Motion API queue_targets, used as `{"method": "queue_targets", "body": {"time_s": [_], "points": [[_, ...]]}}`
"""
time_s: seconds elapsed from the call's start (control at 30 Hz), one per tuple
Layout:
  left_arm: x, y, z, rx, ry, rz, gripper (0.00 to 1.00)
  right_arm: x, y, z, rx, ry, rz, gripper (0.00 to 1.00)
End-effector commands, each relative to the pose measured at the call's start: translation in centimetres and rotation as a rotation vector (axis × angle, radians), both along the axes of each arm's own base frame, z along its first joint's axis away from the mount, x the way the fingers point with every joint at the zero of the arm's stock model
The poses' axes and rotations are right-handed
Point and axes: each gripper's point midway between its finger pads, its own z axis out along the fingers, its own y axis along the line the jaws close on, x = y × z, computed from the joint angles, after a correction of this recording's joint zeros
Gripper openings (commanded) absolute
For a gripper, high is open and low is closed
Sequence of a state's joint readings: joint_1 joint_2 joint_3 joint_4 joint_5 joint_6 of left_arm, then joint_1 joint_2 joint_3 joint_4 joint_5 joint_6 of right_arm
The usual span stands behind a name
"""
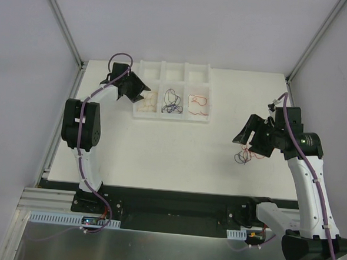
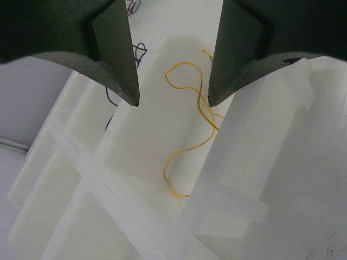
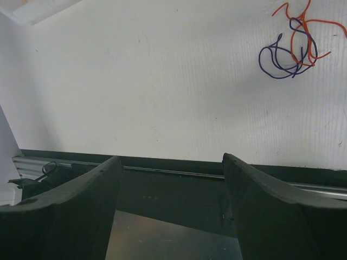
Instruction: Untangle the cables
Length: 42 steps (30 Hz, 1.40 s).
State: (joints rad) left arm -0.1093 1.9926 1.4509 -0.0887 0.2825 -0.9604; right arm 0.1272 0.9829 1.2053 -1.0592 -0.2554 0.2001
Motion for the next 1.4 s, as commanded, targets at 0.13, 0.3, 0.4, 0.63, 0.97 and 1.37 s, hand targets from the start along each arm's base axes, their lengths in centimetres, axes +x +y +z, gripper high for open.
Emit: {"method": "queue_targets", "body": {"time_s": [0.13, 0.3, 0.4, 0.63, 0.97, 1.37], "points": [[-1.0, -0.5, 7.6, -0.040, -0.129, -0.056, 0.64, 0.4, -0.6, -0.3, -0.021, 0.025, -0.031, 0.78], [-4.5, -1.3, 10.0, -0.063, -0.164, -0.110, 0.64, 1.5, -2.0, -3.1, -0.101, 0.132, -0.073, 0.78], [-7.4, -1.8, 11.3, -0.071, -0.188, -0.145, 0.64, 2.5, -4.6, -5.6, -0.204, 0.225, -0.138, 0.78], [-16.6, -6.9, 11.1, -0.028, -0.232, -0.391, 0.63, 5.3, -8.7, -10.4, -0.383, 0.362, -0.140, 0.79], [-26.5, -11.2, 9.9, -0.066, -0.203, -0.622, 0.60, 7.0, -8.6, -17.7, -0.388, 0.506, -0.040, 0.58], [-27.2, -9.7, 9.5, 0.043, -0.205, -0.667, 0.59, 1.2, 14.2, -16.8, -0.226, 0.376, 0.558, 0.17]]}}
